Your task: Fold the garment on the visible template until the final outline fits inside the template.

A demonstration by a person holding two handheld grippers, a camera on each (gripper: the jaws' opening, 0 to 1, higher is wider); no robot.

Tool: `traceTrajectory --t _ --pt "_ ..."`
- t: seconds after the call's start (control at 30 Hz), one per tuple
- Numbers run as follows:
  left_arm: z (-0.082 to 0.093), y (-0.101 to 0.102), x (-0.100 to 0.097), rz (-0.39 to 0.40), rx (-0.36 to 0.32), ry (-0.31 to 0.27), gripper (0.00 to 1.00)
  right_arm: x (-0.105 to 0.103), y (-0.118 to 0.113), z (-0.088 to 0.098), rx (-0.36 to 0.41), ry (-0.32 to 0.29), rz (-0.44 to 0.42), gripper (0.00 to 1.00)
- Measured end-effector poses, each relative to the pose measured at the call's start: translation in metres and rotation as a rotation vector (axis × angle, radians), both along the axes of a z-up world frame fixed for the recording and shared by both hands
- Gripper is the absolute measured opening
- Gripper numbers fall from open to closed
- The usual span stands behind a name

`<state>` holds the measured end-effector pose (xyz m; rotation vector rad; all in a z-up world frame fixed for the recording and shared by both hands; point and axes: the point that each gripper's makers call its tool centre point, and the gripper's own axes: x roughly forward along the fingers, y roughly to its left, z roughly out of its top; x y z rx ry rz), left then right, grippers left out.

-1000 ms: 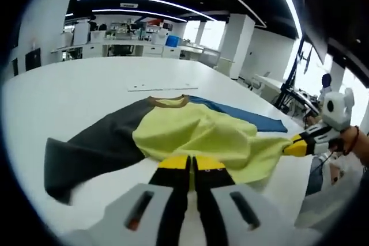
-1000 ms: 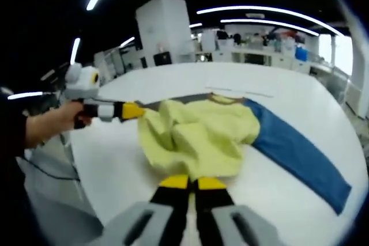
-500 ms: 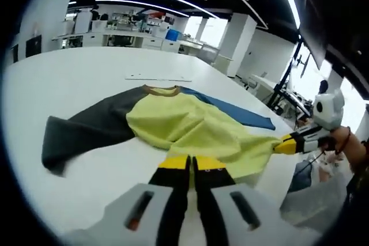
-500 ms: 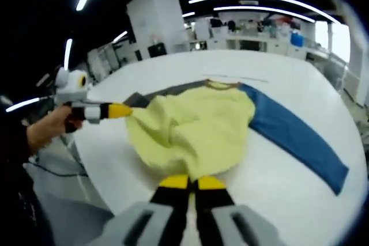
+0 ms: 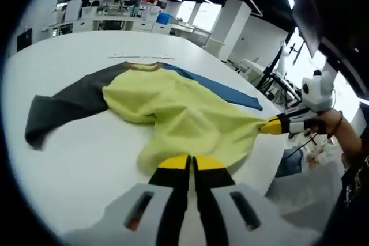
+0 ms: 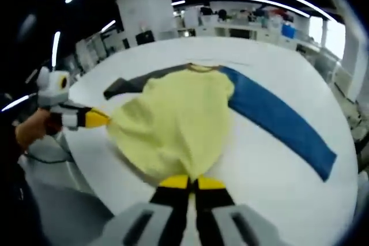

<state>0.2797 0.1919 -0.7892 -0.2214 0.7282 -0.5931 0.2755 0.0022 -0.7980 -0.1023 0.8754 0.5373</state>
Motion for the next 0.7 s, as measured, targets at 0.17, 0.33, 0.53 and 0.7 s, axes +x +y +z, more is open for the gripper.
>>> traceTrajectory --t 0.17,0.33,0.53,0.7 --pt "-0.011 -0.012 -0.005 -0.001 0.008 0.013 0.00 0.001 -0.009 -0.009 -0.021 0.011 -0.009 0.00" --pt "-0.023 -0.018 -0.009 -0.007 0.027 0.021 0.00 0.005 -0.020 -0.021 -0.050 0.020 -0.029 0.00" --pt "-0.034 -0.017 -0.016 -0.018 0.066 0.028 0.02 0.005 -0.031 -0.033 -0.068 0.039 -0.040 0.00" --pt "-0.033 -0.014 -0.018 -0.016 0.069 0.016 0.10 0.006 -0.036 -0.035 -0.085 0.031 -0.055 0.00"
